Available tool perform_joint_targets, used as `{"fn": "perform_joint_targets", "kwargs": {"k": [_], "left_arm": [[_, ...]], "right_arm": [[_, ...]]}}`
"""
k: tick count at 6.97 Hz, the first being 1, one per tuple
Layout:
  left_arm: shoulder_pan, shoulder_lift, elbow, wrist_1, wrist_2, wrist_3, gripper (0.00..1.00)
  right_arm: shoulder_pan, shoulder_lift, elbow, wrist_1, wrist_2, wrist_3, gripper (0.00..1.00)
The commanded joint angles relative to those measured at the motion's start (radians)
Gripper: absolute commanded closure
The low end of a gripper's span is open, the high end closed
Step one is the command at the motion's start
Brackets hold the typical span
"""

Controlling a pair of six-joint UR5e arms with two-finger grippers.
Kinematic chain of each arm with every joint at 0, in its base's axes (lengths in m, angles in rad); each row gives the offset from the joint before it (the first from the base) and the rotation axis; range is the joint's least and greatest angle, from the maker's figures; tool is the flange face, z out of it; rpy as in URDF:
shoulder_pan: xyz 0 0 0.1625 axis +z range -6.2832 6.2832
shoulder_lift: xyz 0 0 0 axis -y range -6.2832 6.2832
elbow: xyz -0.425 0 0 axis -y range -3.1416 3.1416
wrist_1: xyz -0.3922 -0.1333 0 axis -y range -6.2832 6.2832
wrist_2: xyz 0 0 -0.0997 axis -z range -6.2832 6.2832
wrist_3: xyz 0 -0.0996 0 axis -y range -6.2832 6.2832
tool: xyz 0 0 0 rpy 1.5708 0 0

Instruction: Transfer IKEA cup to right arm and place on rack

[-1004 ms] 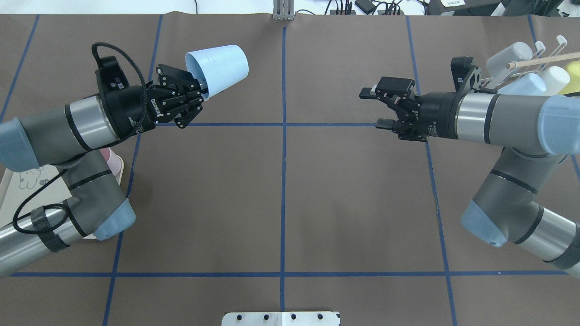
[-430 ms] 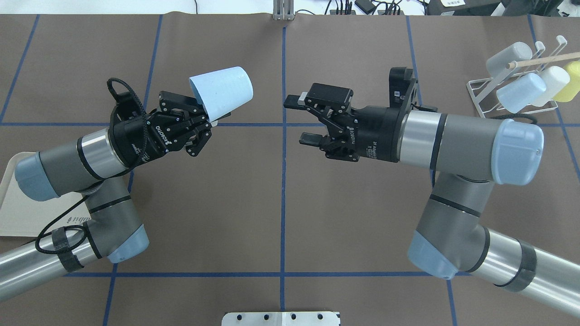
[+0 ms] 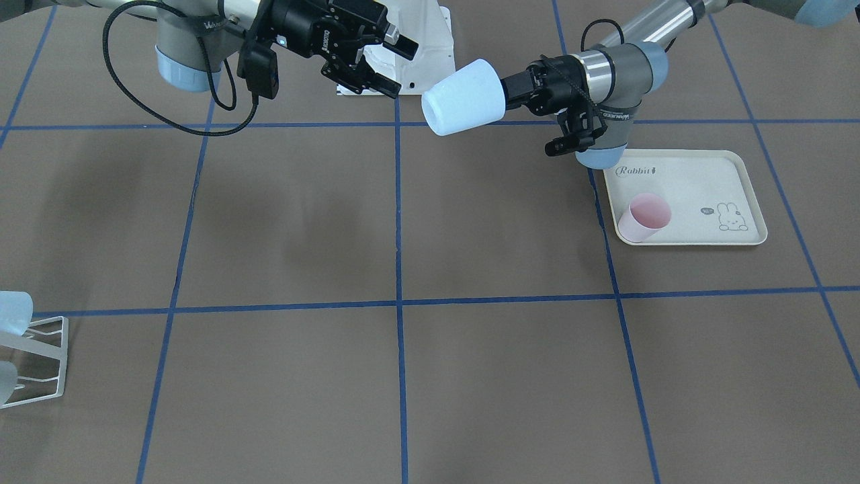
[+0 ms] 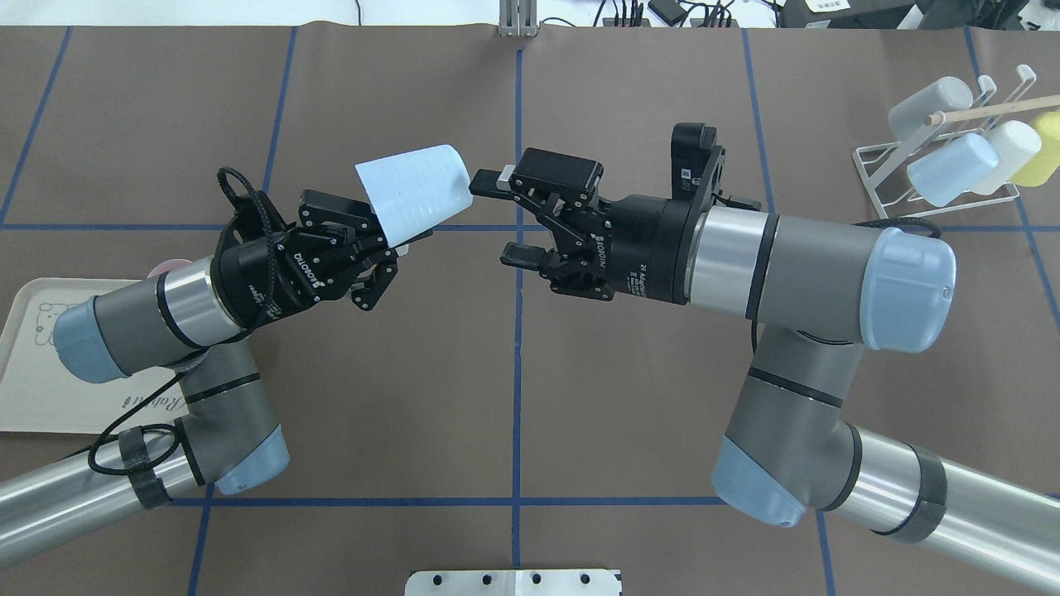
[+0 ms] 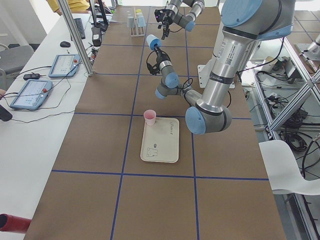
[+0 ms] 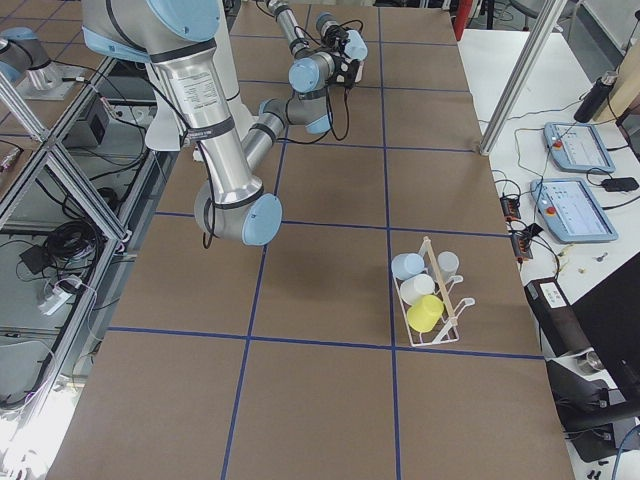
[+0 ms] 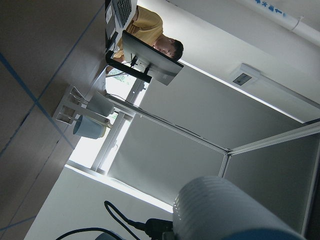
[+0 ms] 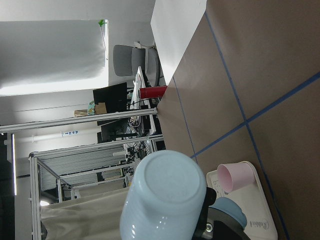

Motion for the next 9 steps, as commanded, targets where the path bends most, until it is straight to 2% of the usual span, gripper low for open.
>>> {"fn": "perform_joint_targets", "kwargs": {"k": [1,9], "left_arm": [[0.038,-0.029,0.001,-0.015,0.001,-0.009,1.00],[0.046,-0.058,0.002,-0.011,0.002,-0.006,1.00]], "right_arm": [[-0.002,0.002,-0.002,0.005,-0.019,0.010,0.00],[0.000,-0.001,-0.002,0.008,-0.017,0.039,0.01]]}}
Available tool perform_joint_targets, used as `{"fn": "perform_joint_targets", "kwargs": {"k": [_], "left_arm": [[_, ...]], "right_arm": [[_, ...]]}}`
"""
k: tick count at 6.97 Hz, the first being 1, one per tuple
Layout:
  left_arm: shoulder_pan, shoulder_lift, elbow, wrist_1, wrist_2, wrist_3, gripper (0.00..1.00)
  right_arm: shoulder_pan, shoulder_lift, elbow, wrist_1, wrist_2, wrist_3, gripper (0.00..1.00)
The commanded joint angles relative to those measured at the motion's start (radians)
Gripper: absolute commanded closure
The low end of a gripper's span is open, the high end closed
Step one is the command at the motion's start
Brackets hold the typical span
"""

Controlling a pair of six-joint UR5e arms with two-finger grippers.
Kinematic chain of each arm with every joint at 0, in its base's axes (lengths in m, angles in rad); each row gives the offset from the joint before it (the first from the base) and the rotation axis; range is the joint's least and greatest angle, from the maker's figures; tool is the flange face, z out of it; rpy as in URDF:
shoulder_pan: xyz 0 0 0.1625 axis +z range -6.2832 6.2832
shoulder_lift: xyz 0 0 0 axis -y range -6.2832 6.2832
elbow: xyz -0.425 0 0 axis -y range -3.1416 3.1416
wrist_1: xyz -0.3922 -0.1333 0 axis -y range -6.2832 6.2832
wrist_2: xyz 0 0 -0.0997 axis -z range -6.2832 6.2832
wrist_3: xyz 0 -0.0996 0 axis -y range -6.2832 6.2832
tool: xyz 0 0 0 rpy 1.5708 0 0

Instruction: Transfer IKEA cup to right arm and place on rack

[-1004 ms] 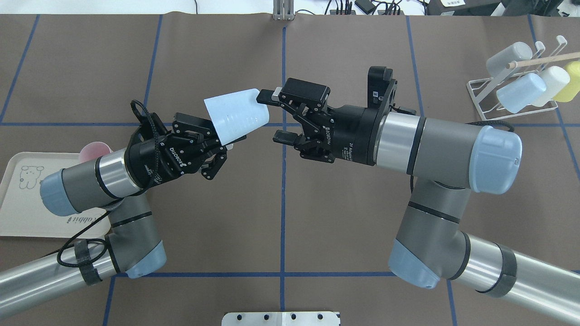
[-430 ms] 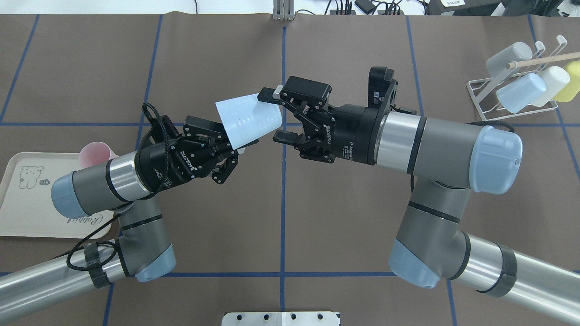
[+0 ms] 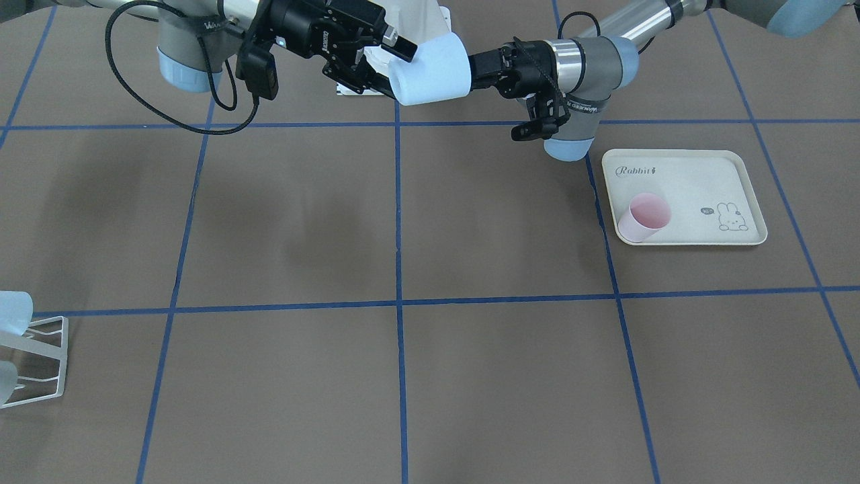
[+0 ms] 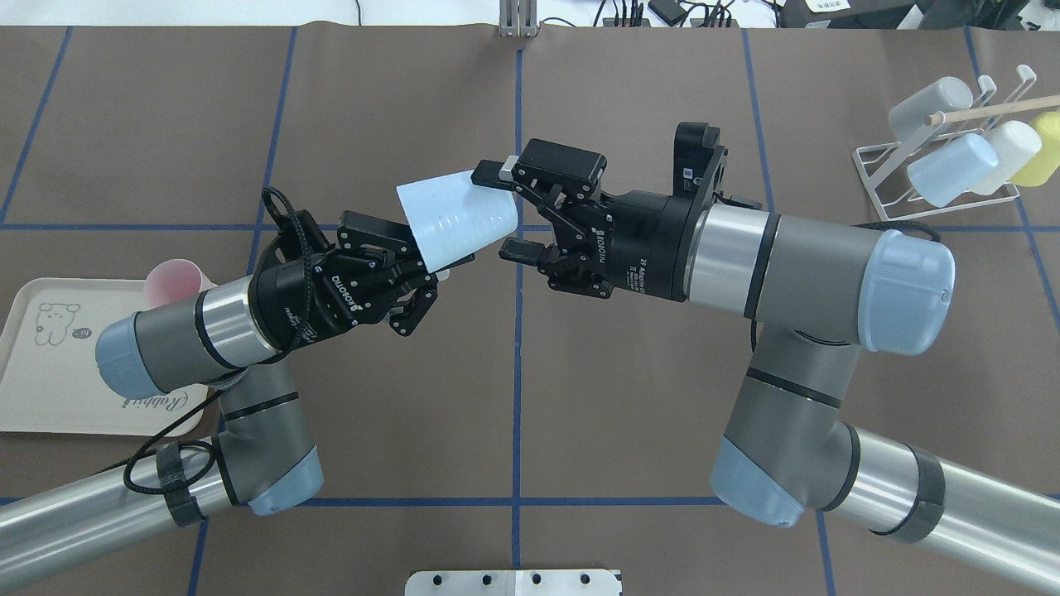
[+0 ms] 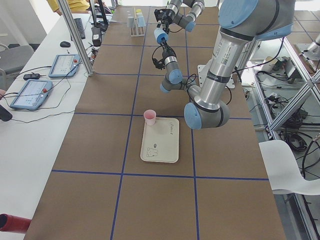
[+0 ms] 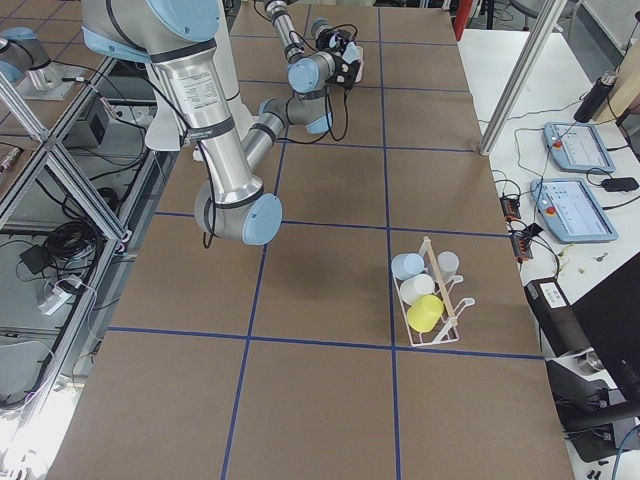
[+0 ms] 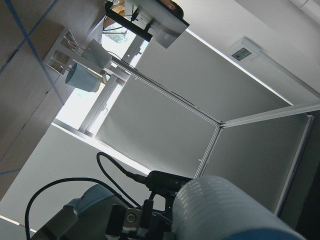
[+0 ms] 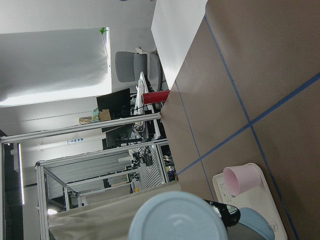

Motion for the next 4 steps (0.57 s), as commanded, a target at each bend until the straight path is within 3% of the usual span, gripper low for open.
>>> {"fn": "perform_joint_targets", "kwargs": {"k": [1,2,3,4], "left_arm": [[0.000,-0.002,-0.001,0.003,0.000,0.000,1.00],[0.000,-0.002,-0.001,0.003,-0.001,0.000,1.00],[0.000,0.000,-0.001,0.004,0.000,0.002,1.00],[0.000,0.000,-0.001,0.006,0.000,0.002,0.73]], "right_arm": [[0.000,-0.001,-0.002,0.000,0.001,0.000,0.02],[0.000,0.001,0.000,0.000,0.000,0.017,0.23],[0.000,0.001,-0.002,0.000,0.000,0.041,0.59],[0.000,0.001,0.000,0.000,0.001,0.042,0.91]]}}
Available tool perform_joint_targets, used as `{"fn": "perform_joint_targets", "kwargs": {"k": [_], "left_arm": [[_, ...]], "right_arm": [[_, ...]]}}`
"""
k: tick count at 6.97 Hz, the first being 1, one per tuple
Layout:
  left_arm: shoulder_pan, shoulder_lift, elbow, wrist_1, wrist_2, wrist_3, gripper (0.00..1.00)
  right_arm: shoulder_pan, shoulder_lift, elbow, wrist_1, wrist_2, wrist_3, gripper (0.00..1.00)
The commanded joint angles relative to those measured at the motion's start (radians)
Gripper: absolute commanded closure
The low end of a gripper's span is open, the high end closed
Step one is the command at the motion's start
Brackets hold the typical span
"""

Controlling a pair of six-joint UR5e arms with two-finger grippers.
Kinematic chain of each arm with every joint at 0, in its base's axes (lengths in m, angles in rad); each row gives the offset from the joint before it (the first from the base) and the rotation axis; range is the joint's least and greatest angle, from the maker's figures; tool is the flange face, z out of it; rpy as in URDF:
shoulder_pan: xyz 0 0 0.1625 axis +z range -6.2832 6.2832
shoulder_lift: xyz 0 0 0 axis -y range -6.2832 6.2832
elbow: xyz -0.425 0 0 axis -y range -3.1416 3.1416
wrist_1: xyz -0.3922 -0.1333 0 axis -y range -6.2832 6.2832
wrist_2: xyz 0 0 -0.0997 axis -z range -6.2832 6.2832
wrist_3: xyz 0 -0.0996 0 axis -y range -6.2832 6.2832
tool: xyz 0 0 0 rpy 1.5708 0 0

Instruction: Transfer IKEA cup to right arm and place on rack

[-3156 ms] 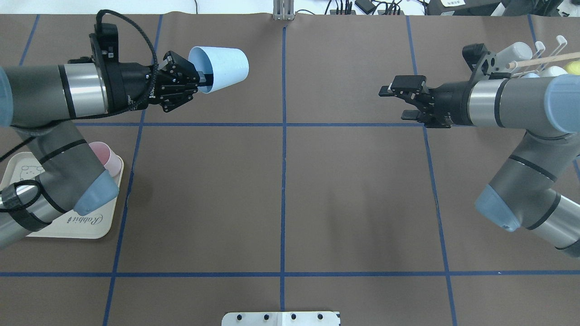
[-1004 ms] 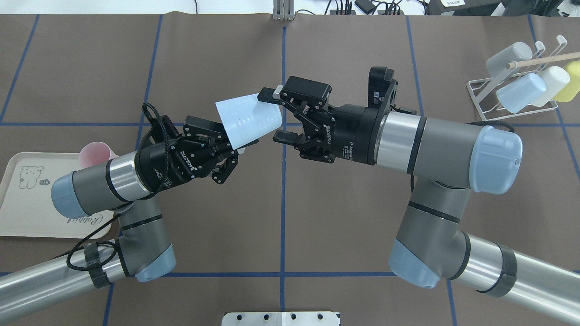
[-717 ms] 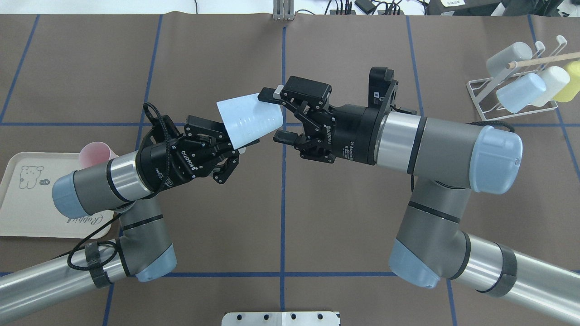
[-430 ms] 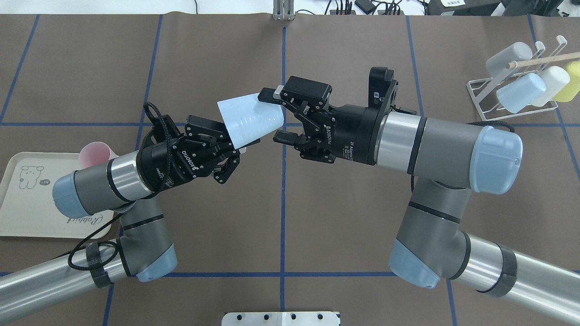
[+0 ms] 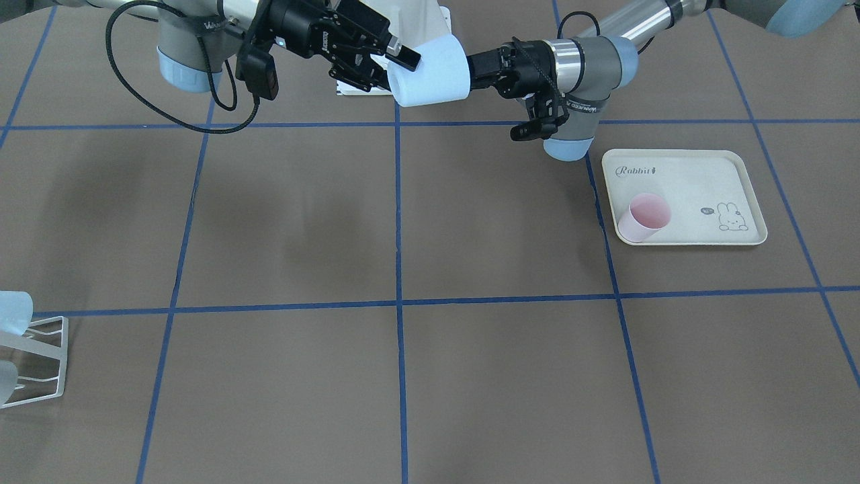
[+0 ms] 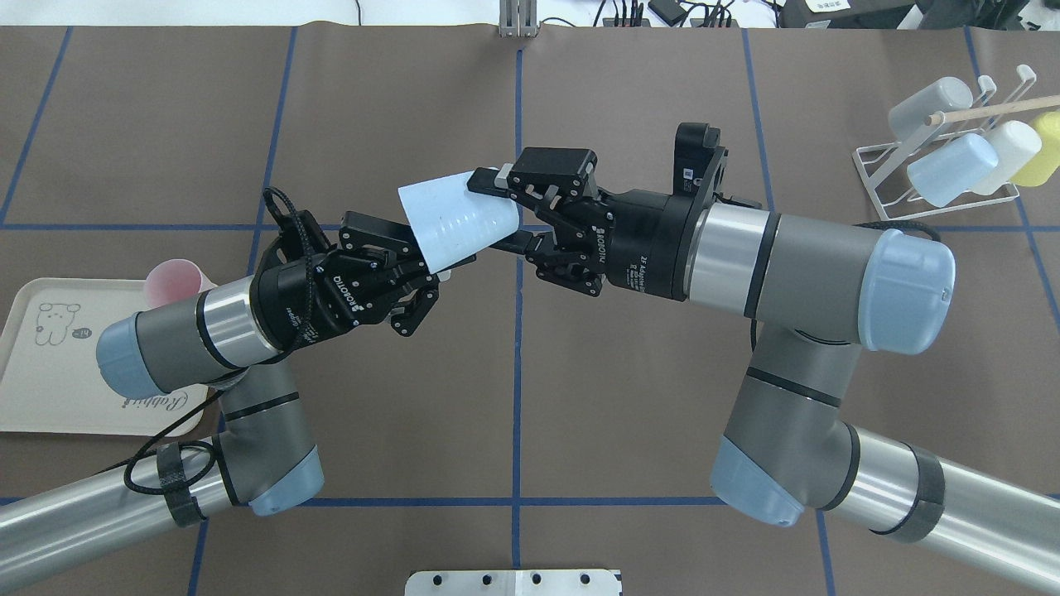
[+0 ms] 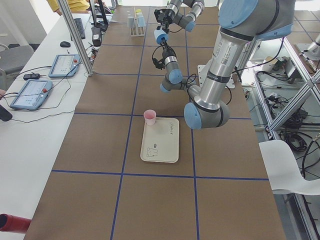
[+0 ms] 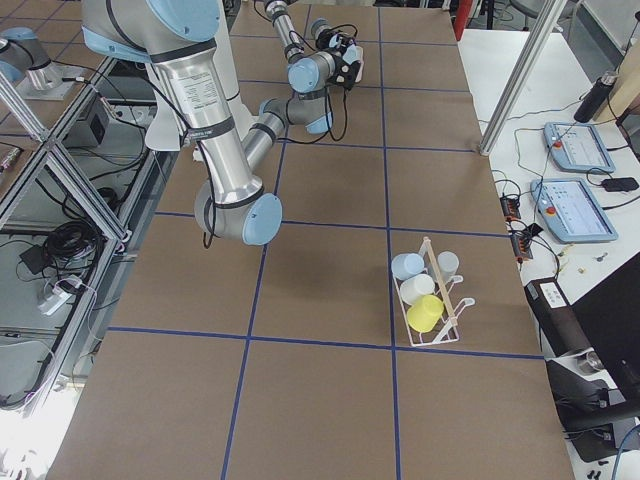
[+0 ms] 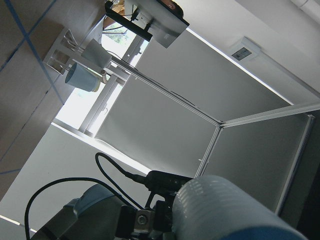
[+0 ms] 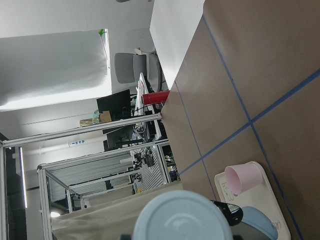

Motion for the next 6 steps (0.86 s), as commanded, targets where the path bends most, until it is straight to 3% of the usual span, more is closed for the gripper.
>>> {"fn": "perform_joint_targets", "kwargs": {"k": [1,2,3,4,6], "left_arm": [[-0.002,0.000,0.000,0.003,0.000,0.002,0.45],[0.000,0.000,0.000,0.003,0.002,0.002,0.33],[-0.002,0.002,0.000,0.005,0.002,0.005,0.10],[-0.002,0.005,0.001,0.005,0.002,0.011,0.08],[-0.005,0.014,-0.002,0.000,0.002,0.017,0.08]], "right_arm": [[0.000,0.000,0.001,0.000,0.002,0.007,1.00],[0.000,-0.002,0.001,0.000,0.002,0.009,1.00],[0.000,-0.002,0.001,0.000,0.001,0.009,1.00],[0.003,-0.002,0.007,0.002,0.002,0.012,1.00],[0.018,-0.117,0.030,0.134,0.001,0.015,1.00]]}}
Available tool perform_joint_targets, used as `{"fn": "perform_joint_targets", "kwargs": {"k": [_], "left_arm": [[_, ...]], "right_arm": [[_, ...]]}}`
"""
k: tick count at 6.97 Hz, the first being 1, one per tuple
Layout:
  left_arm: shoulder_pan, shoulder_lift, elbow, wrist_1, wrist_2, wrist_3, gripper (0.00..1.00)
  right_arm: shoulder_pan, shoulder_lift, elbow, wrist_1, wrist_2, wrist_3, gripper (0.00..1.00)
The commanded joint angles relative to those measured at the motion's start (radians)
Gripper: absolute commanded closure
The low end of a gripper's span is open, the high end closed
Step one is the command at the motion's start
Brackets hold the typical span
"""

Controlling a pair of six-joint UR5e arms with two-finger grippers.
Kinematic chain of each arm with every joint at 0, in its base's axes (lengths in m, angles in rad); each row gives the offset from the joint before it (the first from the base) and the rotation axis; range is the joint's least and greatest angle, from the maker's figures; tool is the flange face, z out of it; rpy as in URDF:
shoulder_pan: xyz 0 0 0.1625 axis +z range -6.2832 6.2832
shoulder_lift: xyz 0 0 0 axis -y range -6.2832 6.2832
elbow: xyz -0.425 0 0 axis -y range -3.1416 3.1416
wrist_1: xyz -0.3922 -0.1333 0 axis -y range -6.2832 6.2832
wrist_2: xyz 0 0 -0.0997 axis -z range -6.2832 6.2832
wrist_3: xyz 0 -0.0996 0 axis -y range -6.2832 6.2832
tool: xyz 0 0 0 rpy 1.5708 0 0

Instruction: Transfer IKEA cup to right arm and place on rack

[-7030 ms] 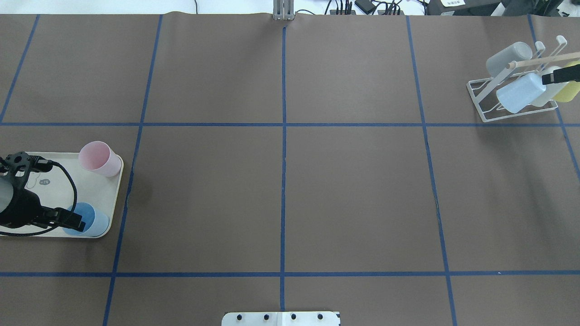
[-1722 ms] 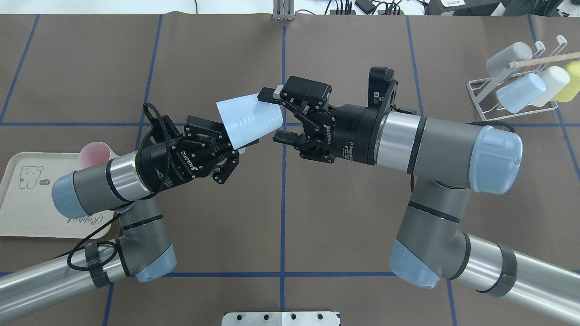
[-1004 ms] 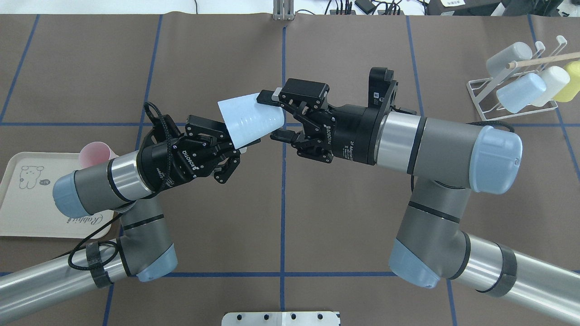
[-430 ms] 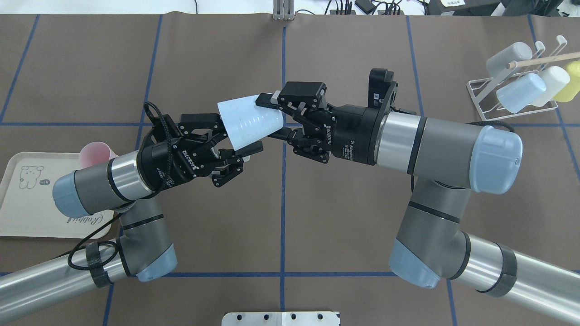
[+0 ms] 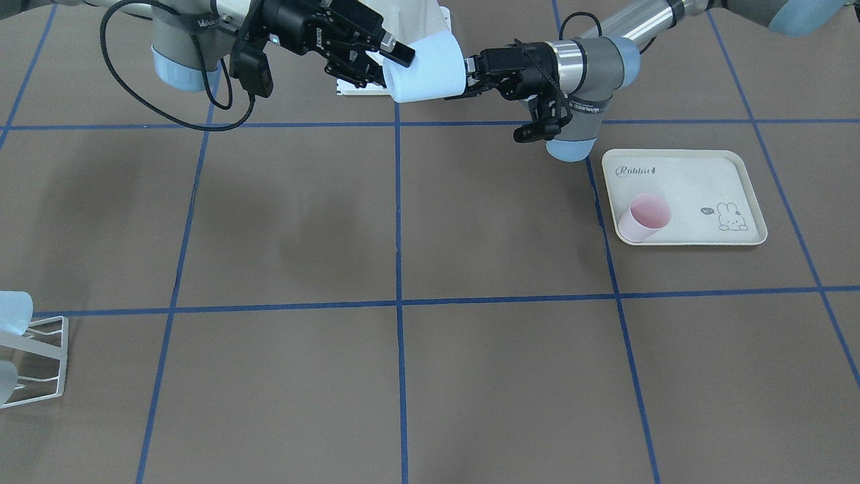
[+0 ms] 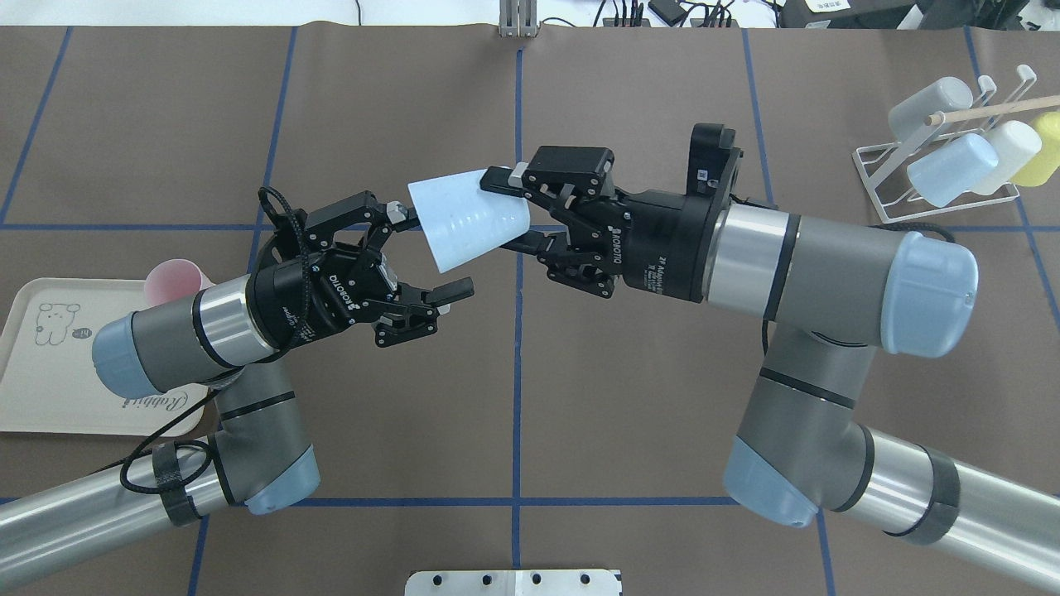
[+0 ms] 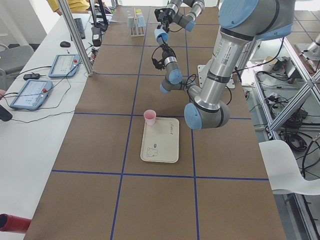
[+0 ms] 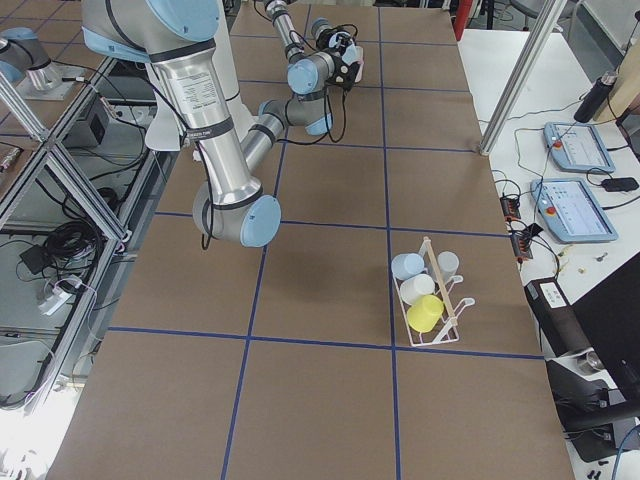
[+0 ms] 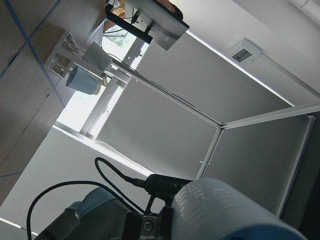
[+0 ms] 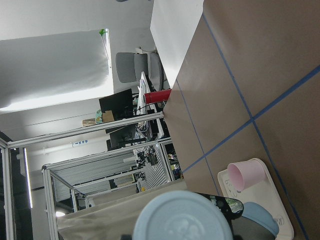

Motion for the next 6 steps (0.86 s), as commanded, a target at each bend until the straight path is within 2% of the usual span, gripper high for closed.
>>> {"fn": "perform_joint_targets", "kwargs": {"k": [1,4,6], "left_arm": [[-0.003,0.007,0.001,-0.001,0.001,0.005,0.08],[-0.001,0.007,0.002,0.002,0.002,0.006,0.08],[0.000,0.007,0.005,0.003,0.007,0.006,0.07]], "right_arm": [[0.031,-0.138,0.010,0.115,0.000,-0.007,1.00],[0.188,-0.274,-0.016,0.079,0.016,-0.158,1.00],[0.329,-0.297,-0.031,-0.115,0.033,-0.369,1.00]]}}
